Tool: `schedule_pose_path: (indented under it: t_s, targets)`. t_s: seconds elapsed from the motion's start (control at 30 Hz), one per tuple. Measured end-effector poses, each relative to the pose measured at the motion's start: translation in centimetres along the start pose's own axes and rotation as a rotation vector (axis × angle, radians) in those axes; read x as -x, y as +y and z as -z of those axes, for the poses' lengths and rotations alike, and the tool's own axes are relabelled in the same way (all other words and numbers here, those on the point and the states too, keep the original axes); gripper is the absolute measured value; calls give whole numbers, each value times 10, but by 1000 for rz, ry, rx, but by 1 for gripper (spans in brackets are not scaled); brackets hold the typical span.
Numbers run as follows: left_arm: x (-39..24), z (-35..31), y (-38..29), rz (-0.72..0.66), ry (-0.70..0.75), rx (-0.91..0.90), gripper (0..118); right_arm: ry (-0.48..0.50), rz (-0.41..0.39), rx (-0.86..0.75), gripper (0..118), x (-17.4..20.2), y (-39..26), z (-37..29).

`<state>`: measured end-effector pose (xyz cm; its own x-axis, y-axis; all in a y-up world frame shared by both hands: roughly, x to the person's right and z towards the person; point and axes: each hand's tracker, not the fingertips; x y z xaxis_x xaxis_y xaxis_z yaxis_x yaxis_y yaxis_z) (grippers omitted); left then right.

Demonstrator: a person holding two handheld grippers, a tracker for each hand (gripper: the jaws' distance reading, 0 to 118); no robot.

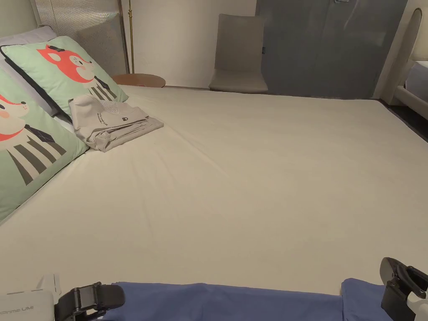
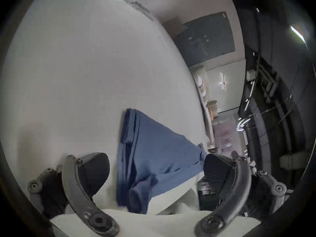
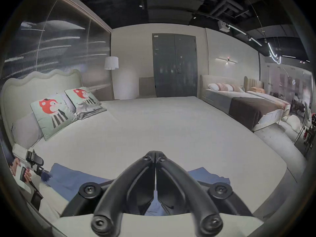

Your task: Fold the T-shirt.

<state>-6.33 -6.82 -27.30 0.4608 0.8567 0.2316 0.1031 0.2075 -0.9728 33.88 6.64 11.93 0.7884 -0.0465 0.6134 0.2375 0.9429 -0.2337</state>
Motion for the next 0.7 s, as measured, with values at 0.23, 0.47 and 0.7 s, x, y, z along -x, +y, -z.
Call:
schedule_pose_path:
  t_s: [0.23,0.47,0.7]
  targets:
    - [-1,30,-2,-42,-142,15,91,5,0,13,1,7,4,2]
    - [11,10,0,-52,-4,-3,6,11,-7,9,1,9,7,4]
    - [21,-57,1,-38,101,-155,6,17,-9,5,1,10,7,3]
